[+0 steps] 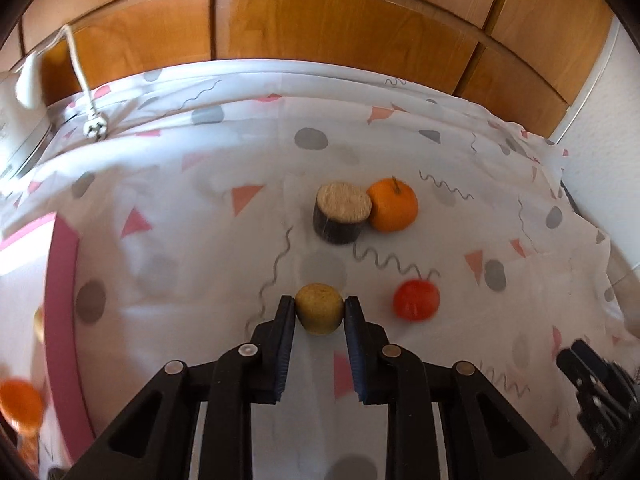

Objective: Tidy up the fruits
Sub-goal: 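Close the left gripper on the yellow potato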

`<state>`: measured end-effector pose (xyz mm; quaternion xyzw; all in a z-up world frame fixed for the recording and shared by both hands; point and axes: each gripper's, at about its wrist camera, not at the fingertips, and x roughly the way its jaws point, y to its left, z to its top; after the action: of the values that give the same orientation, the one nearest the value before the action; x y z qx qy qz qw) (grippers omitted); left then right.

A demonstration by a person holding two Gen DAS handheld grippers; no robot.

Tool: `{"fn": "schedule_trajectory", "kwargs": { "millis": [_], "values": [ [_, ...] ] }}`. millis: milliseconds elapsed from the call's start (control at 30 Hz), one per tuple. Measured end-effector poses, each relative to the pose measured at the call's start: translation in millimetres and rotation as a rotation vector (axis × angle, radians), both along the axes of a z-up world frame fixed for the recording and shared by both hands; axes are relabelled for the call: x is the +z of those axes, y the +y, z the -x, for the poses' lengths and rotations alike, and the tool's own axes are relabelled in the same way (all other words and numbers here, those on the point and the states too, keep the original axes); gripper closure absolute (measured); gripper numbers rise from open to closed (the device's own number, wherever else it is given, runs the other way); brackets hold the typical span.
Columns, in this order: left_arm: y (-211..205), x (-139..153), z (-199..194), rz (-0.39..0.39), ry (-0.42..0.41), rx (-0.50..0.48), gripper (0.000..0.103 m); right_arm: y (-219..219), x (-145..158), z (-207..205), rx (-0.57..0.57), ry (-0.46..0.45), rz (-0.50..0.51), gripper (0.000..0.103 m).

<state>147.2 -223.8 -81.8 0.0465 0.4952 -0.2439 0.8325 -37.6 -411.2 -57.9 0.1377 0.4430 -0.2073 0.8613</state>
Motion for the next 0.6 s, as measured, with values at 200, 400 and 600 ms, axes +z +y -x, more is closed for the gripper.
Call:
{"fn": "schedule_trajectory", "kwargs": {
  "millis": [200, 400, 600],
  "values": [
    [19, 5, 23, 0.022, 0.006, 0.015, 0.078, 2, -2, 2, -0.003, 0.007, -0.009, 0.065],
    [36, 17, 46, 0.036, -0.026, 0.014, 0.078, 4, -7, 5, -0.006, 0.026, -0.016, 0.065],
    [57, 28, 61, 0.059, -0.037, 0.034, 0.078, 9, -11, 10, -0.009, 0.035, -0.011, 0.065]
  ]
}}
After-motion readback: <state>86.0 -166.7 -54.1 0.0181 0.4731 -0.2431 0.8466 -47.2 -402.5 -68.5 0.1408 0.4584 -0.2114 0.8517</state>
